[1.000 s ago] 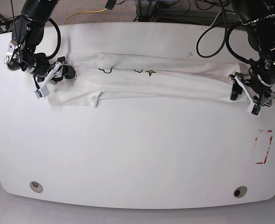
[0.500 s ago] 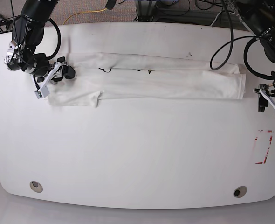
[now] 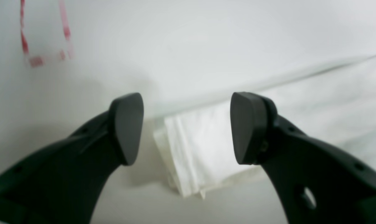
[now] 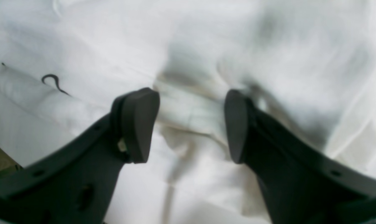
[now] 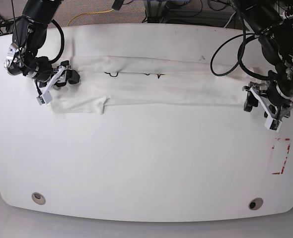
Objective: Fold the T-shirt properly
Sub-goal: 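Regrasp the strip end with the left gripper and pull it taut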
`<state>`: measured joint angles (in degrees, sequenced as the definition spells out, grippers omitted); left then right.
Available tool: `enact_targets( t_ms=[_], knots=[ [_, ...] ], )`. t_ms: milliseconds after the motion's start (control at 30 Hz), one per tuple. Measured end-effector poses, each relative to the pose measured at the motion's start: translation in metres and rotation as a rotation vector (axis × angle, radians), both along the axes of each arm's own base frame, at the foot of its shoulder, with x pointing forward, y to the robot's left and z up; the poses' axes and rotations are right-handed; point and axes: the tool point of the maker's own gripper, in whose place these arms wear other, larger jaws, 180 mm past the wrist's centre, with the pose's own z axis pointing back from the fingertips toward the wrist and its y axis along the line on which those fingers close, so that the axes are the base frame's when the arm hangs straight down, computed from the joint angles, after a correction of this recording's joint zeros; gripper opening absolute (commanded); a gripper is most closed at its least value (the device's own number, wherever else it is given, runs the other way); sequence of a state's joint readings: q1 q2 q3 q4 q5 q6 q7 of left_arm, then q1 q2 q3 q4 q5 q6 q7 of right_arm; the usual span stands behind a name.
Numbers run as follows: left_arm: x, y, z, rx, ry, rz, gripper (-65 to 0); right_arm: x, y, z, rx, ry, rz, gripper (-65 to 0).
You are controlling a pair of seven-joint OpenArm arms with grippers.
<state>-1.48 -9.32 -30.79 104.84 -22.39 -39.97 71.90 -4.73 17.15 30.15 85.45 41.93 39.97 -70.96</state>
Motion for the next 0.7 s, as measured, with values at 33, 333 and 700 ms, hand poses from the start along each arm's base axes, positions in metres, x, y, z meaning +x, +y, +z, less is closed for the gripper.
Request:
enact_targets(
  t_ms=[33, 333, 700],
  knots=[
    [-0.006, 0.000, -0.013, -0.005, 0.039, 0.000, -24.3, 0.000, 0.000, 0.000, 0.000, 0.000, 0.000, -29.5],
    [-0.021, 0.016, -0.087, -0.050, 0.193, -0.008, -24.3, 0.004, -0.005, 0.009, 0.002, 0.001, 0.000, -29.0],
    [-0.019, 0.026, -0.087, -0.068, 0.175, 0.002, -24.3, 0.022, -0.035, 0.048, 0.019, -0.105, -0.085, -28.9]
  ],
)
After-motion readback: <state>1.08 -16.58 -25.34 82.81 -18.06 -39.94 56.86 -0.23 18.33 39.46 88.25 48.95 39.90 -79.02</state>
